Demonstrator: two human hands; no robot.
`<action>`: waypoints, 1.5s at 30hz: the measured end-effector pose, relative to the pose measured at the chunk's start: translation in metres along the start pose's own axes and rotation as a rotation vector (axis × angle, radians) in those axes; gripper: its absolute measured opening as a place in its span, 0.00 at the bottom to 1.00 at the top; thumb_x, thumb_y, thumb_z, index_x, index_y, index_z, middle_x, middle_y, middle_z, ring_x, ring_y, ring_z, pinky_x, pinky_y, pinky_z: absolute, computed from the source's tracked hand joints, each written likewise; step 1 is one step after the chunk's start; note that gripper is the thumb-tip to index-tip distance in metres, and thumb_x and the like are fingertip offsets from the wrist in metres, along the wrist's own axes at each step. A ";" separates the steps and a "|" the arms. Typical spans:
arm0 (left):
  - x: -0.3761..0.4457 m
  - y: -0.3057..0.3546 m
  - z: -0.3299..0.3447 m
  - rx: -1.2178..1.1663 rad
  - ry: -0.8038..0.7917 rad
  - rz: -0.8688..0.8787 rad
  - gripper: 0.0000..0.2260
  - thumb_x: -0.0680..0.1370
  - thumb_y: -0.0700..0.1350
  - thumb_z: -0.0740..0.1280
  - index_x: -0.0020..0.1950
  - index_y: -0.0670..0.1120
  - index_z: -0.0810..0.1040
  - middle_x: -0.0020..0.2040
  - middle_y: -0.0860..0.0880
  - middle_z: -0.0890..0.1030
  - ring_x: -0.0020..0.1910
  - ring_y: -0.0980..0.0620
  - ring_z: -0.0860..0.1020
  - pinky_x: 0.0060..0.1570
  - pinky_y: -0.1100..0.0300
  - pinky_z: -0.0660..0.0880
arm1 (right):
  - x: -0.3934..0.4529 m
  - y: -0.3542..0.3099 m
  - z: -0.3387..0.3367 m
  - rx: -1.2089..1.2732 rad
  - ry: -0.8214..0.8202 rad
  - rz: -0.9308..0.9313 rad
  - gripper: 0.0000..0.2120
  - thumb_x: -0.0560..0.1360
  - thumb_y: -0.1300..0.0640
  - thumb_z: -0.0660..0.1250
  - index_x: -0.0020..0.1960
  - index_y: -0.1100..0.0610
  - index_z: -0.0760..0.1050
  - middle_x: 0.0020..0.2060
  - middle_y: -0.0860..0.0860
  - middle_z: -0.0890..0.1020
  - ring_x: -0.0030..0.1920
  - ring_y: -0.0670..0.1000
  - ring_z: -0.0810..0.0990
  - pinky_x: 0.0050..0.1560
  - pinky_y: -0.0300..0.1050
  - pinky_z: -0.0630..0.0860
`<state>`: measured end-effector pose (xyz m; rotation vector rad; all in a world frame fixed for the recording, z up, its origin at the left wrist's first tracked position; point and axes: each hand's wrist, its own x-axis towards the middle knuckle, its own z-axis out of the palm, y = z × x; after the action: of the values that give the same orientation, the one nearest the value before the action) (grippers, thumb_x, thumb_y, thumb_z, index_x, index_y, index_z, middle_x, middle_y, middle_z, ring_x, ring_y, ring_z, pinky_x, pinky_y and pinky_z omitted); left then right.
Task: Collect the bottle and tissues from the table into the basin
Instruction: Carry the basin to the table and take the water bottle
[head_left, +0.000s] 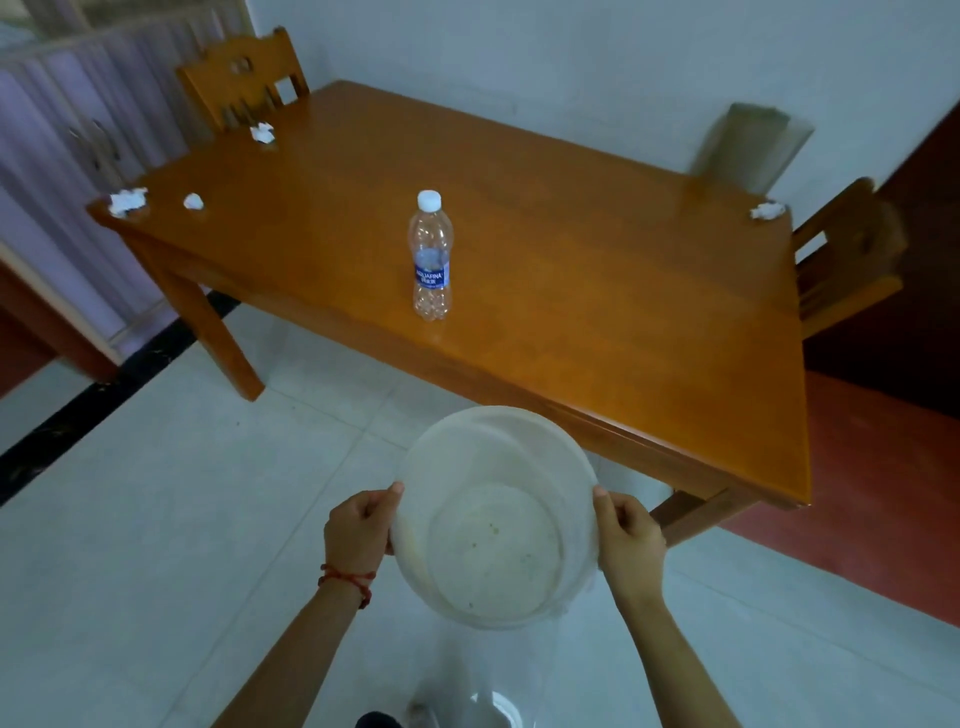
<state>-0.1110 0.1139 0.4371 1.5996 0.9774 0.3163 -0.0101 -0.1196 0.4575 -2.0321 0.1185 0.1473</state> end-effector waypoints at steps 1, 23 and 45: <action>0.003 0.002 -0.006 -0.001 0.003 -0.004 0.13 0.69 0.55 0.67 0.29 0.48 0.78 0.31 0.46 0.80 0.32 0.43 0.80 0.25 0.58 0.79 | 0.000 -0.006 0.005 0.000 -0.012 -0.011 0.11 0.77 0.52 0.61 0.42 0.57 0.78 0.34 0.49 0.80 0.38 0.47 0.78 0.38 0.40 0.71; 0.093 0.011 -0.078 0.052 0.188 -0.104 0.14 0.70 0.55 0.65 0.28 0.48 0.76 0.28 0.47 0.78 0.30 0.44 0.78 0.41 0.46 0.80 | 0.069 -0.065 0.131 -0.129 -0.355 -0.112 0.15 0.77 0.51 0.61 0.40 0.62 0.76 0.31 0.52 0.78 0.32 0.50 0.74 0.33 0.41 0.69; 0.171 0.019 -0.058 0.152 0.328 -0.152 0.17 0.78 0.47 0.60 0.32 0.41 0.75 0.30 0.41 0.77 0.36 0.37 0.79 0.41 0.51 0.76 | 0.200 -0.158 0.191 -0.145 -0.357 -0.277 0.27 0.74 0.44 0.64 0.68 0.54 0.65 0.63 0.53 0.75 0.60 0.53 0.75 0.57 0.50 0.75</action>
<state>-0.0373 0.2785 0.4194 1.6293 1.3953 0.4158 0.2012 0.1181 0.4803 -2.1080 -0.4059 0.3485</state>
